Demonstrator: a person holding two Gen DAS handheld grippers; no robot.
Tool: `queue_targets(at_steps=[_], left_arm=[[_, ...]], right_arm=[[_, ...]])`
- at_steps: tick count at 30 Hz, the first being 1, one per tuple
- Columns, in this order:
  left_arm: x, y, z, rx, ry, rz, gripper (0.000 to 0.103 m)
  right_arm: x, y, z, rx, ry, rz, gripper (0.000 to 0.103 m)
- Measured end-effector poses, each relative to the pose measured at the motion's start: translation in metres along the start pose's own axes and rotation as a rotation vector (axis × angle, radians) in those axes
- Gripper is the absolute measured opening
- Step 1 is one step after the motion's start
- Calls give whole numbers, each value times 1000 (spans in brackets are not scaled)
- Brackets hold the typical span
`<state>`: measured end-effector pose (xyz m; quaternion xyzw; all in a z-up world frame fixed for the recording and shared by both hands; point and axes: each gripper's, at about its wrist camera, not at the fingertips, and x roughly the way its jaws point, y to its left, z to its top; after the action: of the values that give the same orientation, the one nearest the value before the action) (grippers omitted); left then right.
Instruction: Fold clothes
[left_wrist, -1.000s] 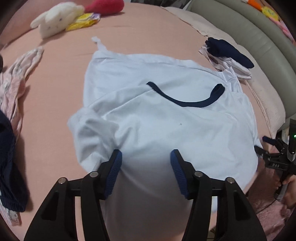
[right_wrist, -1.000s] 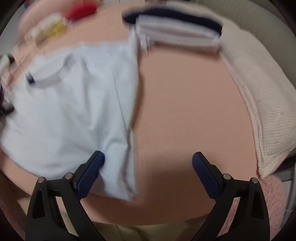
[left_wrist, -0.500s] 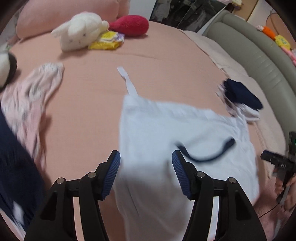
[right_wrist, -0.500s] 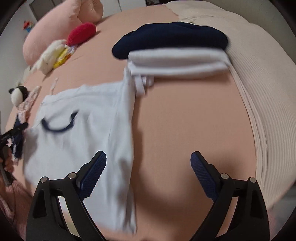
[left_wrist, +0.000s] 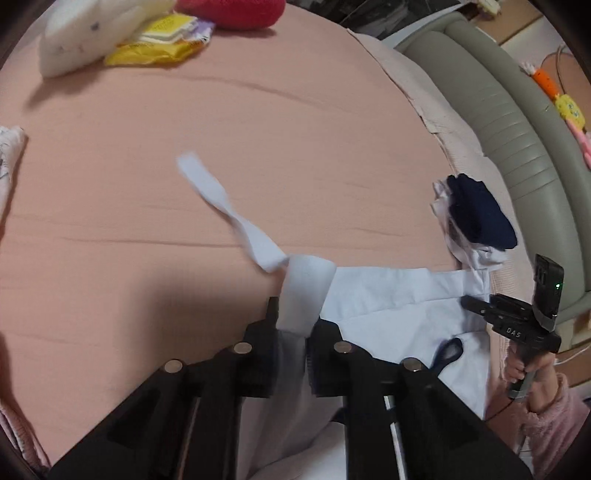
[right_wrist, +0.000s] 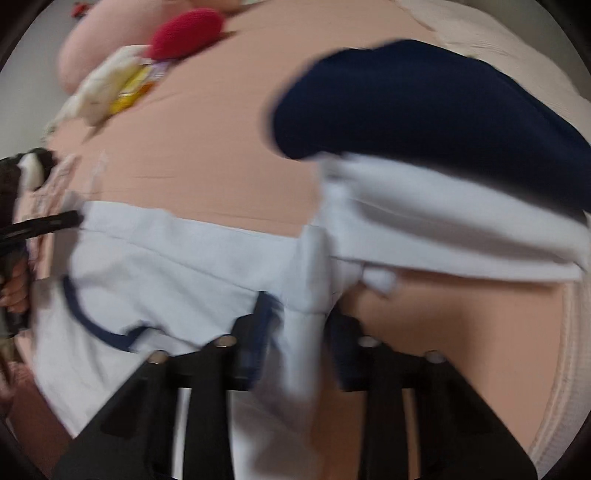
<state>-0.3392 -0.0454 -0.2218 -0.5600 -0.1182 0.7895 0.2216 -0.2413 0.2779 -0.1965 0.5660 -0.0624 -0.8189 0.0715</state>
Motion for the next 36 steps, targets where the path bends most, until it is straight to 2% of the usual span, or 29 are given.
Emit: queue_targets(at_steps=[3, 7, 9, 10, 14, 15, 16, 17, 18, 19, 21, 22, 23, 25, 27, 29, 30, 33, 34, 36], left_arm=[[-23, -22, -8, 109, -45, 51, 12], [-77, -59, -39, 277, -152, 134, 12], [-102, -77, -69, 355, -204, 178, 13], [-110, -80, -82, 361, -211, 193, 13], [-120, -60, -122, 232, -148, 210, 18], [-122, -55, -133, 199, -132, 215, 21], [-125, -50, -143, 167, -117, 219, 33], [-127, -45, -153, 135, -101, 223, 45], [-130, -40, -163, 102, -85, 227, 45], [-132, -36, -173, 70, -69, 231, 45], [-137, -26, -193, 5, -37, 239, 45], [-144, -22, -200, -24, -49, 231, 46], [-158, -20, -204, -52, -103, 208, 48], [-181, -20, -206, -89, -212, 153, 54], [-190, -23, -204, -93, -272, 120, 55], [-182, -29, -200, -79, -262, 139, 55], [-171, -27, -197, -84, -230, 162, 55], [-126, -2, -198, -233, -55, 275, 55], [-119, 6, -203, -296, -40, 264, 55], [-121, 14, -215, -375, -95, 183, 53]], right_arm=[[-22, 14, 1, -44, -83, 12, 11], [-58, 23, -14, -85, -176, 37, 9], [-84, 29, -42, -125, -226, 46, 8], [-95, 32, -58, -133, -244, 48, 8], [-107, 40, -120, -152, -229, 56, 8], [-108, 42, -136, -155, -220, 58, 8], [-107, 44, -150, -158, -204, 50, 8], [-99, 44, -162, -155, -169, 9, 8], [-90, 44, -173, -149, -132, -37, 12], [-81, 43, -180, -131, -95, -89, 22], [-74, 39, -190, -98, -41, -121, 26], [-83, 37, -191, -80, -59, -105, 32], [-91, 35, -192, -62, -77, -88, 37], [-112, 30, -192, -31, -124, -69, 43], [-135, 30, -186, -3, -193, -81, 46], [-151, 33, -178, 2, -261, -88, 51], [-154, 37, -171, 1, -283, -85, 52], [-145, 52, -157, 4, -306, -99, 56], [-135, 57, -156, -6, -287, -112, 56], [-106, 66, -164, -44, -196, -186, 56]])
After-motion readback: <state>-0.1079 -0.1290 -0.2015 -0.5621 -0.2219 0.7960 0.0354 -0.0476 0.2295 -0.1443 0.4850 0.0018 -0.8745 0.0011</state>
